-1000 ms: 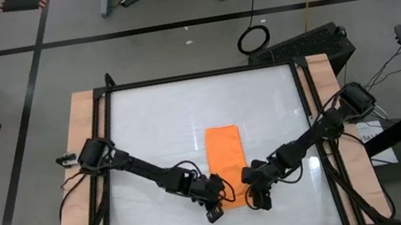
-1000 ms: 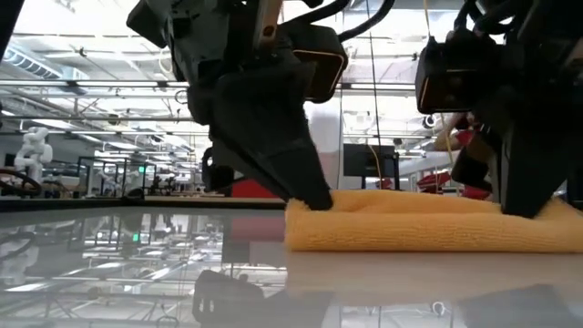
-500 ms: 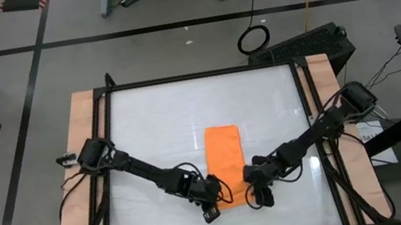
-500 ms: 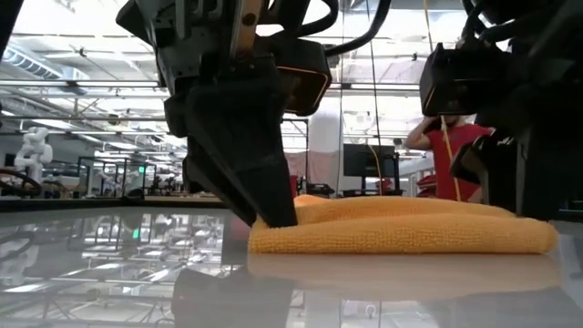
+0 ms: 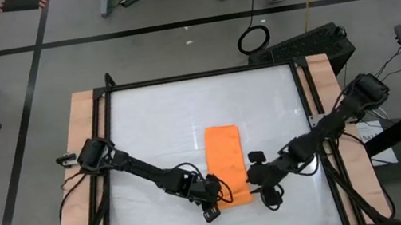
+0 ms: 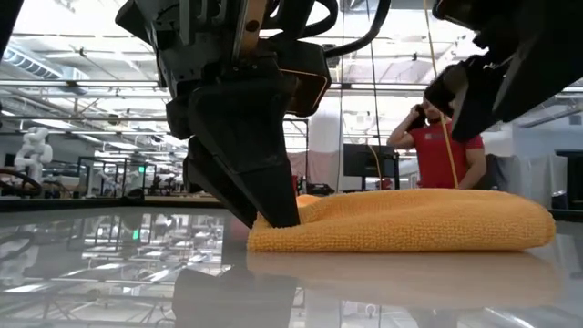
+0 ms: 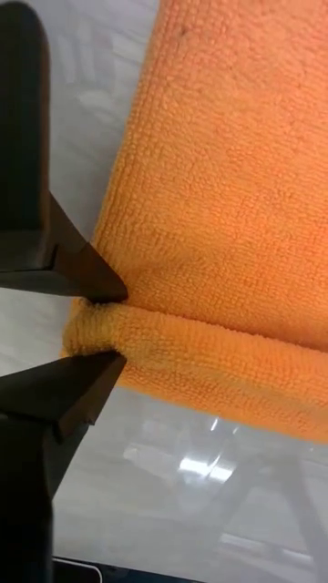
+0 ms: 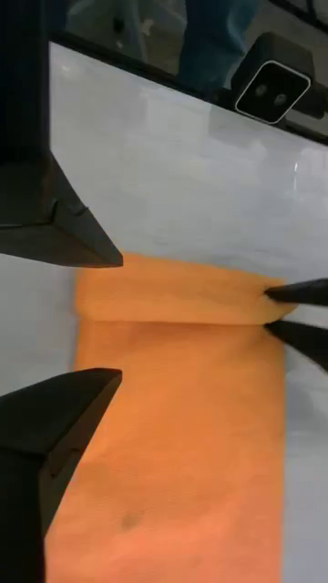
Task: Roll towel
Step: Roll the towel
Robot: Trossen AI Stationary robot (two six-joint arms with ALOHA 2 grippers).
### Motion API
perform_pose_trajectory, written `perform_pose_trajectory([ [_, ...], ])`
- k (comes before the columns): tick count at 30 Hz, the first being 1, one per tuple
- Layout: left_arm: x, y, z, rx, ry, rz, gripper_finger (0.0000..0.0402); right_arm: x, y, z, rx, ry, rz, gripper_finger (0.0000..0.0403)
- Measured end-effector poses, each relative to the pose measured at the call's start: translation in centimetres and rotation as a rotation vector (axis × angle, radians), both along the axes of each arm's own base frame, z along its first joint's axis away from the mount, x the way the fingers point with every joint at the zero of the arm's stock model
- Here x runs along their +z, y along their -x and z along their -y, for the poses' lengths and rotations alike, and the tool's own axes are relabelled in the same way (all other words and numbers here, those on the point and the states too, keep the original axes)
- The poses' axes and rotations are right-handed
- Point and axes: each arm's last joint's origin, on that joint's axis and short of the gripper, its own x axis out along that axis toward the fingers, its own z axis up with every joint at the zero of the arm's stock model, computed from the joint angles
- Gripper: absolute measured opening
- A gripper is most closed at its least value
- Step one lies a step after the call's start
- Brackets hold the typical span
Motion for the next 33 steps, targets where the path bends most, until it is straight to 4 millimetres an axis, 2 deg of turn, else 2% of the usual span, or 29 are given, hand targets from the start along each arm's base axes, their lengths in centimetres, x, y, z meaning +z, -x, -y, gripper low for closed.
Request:
perform_pose_trajectory([
  [11, 0.0, 0.0, -0.1, 0.008, 0.001, -0.001, 0.0116, -2.6, -2.4, -0.7, 0.052, 0.024, 0.086, 0.0183],
  [23, 0.0, -0.5, -1.3, 0.026, 0.008, -0.003, 0.0116, -7.0, -3.8, -0.7, -0.015, -0.003, -0.003, 0.0183],
  [28, 0.1, -0.6, -1.7, -0.001, 0.017, -0.006, 0.0116, -7.6, -4.3, -0.3, -0.045, -0.007, -0.015, 0.0183],
  [33, 1.3, 0.0, -2.3, -0.041, -0.010, -0.019, 0.0116, -7.6, -4.7, 0.8, -0.050, 0.007, -0.021, 0.0183],
])
